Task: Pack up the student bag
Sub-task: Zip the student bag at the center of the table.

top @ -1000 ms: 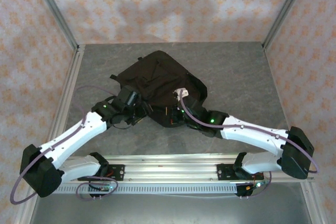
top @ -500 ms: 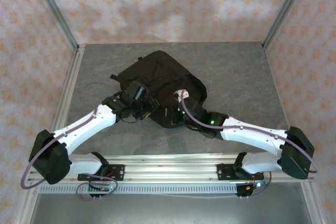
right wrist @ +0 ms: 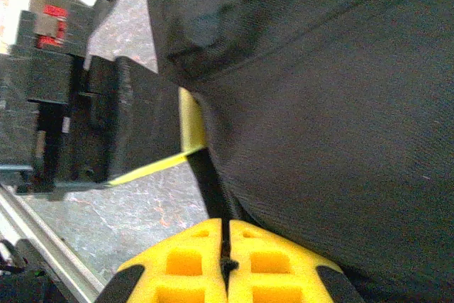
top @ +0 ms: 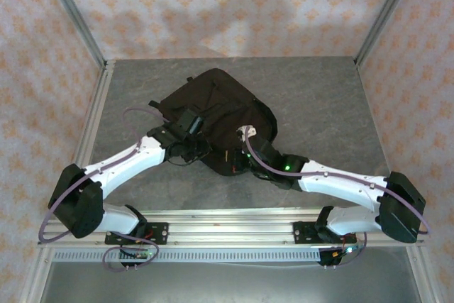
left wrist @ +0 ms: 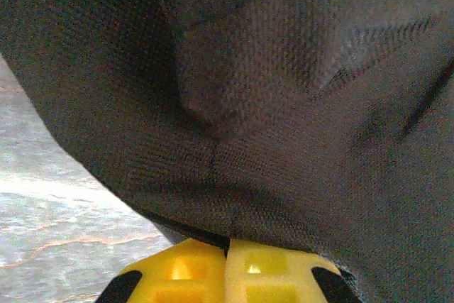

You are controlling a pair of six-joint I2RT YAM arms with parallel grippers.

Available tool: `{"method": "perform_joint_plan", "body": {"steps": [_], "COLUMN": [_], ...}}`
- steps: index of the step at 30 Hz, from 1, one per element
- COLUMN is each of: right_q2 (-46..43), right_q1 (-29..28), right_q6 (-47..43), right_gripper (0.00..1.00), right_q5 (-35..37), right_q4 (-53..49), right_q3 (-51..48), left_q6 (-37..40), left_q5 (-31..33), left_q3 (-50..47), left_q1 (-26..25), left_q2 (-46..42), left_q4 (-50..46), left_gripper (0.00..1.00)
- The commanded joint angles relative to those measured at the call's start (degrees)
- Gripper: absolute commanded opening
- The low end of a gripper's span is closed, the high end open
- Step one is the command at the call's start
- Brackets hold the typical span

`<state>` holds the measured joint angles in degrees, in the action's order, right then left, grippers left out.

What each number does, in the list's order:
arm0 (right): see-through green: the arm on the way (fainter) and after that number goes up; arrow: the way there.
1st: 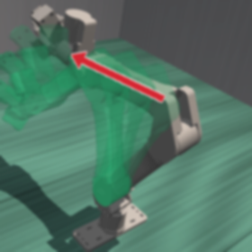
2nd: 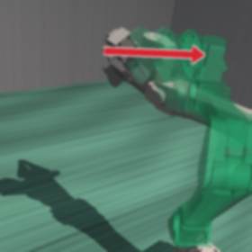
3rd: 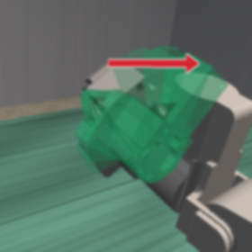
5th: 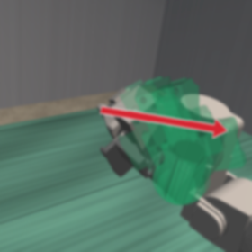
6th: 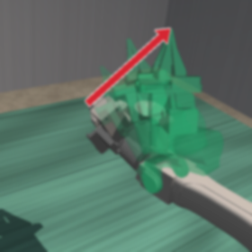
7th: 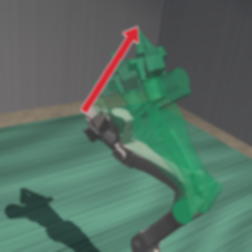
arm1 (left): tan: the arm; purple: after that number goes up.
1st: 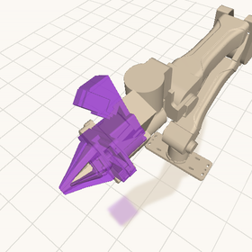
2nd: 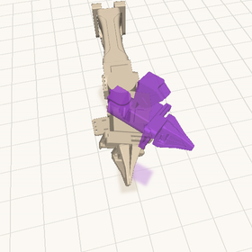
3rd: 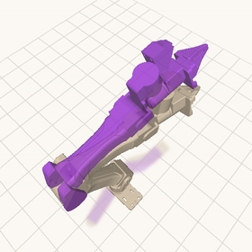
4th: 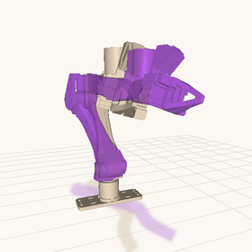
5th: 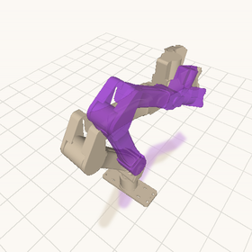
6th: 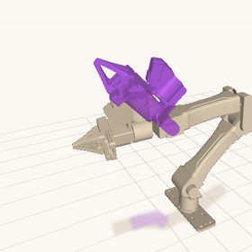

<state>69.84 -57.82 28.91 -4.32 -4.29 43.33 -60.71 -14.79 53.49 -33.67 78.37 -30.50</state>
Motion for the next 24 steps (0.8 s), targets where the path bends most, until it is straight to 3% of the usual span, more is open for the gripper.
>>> {"method": "perform_joint_plan", "body": {"steps": [1,5,14,17,21,24], "right_q2": [-4.26,-9.08,-14.49,-14.56,-15.0,-15.26], "right_q1": [-0.2,-0.02,4.98,5.87,6.04,5.99], "right_q6": [-1.28,-4.3,-8.63,-9.78,-9.56,-7.17], "right_gripper": [0.0,0.0,0.0,0.0,0.0,0.0], "right_q5": [4.53,9.52,15.78,12.65,1.16,-4.25], "right_q4": [-7.08,-12.83,-18.73,-17.75,-13.15,-9.98], "right_q3": [-1.8,-3.9,-5.64,-4.8,-4.97,-5.4], "left_q6": [4.35,7.1,10.2,11.58,11.85,9.11], "left_q5": [8.72,12.01,11.88,10.92,4.96,1.79], "left_q3": [2.28,3.49,0.28,0.83,2.29,1.86], "left_q1": [0.36,1.44,7.87,9.28,8.91,6.6], "left_q2": [-1.34,-2.67,-6.9,-7.82,-9.19,-11.59], "left_q4": [-7.56,-13.06,-16.16,-16.76,-15.95,-14.0], "left_gripper": [0.0,0.0,0.0,0.0,0.0,0.17]}}
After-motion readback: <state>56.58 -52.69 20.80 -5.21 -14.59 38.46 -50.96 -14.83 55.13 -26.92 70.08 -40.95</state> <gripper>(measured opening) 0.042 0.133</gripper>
